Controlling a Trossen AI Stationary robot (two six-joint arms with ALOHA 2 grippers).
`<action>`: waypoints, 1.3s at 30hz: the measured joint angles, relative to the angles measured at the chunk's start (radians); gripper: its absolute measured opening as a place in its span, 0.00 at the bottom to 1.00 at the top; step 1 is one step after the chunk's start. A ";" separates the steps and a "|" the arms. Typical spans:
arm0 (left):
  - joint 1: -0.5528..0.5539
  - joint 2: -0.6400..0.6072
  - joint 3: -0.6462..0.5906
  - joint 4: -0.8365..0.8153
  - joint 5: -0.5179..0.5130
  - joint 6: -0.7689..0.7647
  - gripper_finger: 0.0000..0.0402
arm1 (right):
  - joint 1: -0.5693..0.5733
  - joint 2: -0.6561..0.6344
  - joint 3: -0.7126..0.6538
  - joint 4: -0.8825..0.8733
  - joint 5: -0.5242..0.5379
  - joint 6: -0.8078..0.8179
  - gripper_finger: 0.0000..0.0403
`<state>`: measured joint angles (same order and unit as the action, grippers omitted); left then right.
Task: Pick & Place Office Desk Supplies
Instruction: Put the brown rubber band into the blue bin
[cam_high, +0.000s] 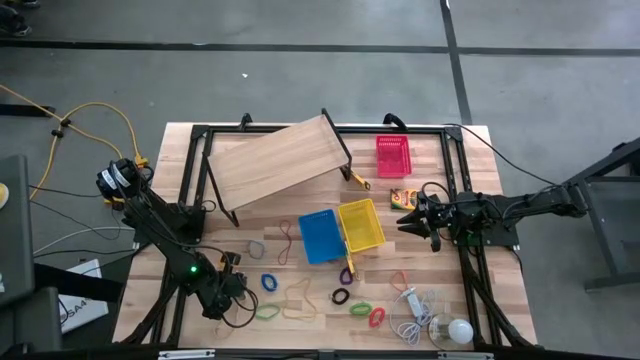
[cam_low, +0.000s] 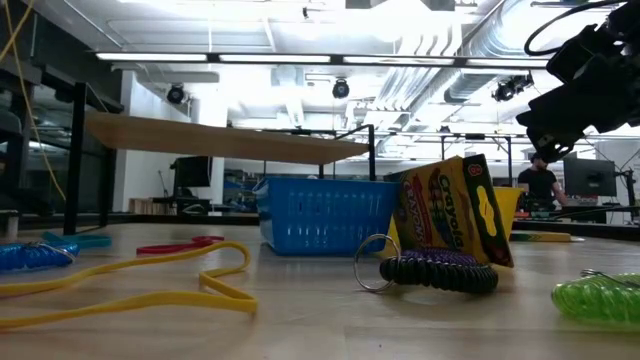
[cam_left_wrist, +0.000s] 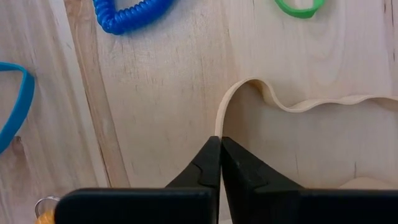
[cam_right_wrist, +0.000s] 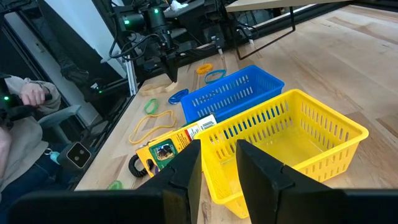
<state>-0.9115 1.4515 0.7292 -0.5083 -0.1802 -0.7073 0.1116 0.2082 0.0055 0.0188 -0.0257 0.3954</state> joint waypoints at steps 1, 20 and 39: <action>0.000 0.000 0.000 0.000 0.000 0.000 0.00 | 0.000 0.000 0.000 0.000 0.000 0.000 0.22; 0.018 -0.122 0.001 0.019 -0.167 0.110 0.00 | 0.000 0.000 0.000 0.000 0.000 0.000 0.22; -0.010 -0.495 0.001 0.053 -0.457 0.386 0.00 | 0.000 0.000 0.000 0.000 0.000 0.000 0.22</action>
<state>-0.9218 0.9566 0.7300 -0.4556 -0.6368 -0.3212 0.1116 0.2081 0.0055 0.0185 -0.0257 0.3954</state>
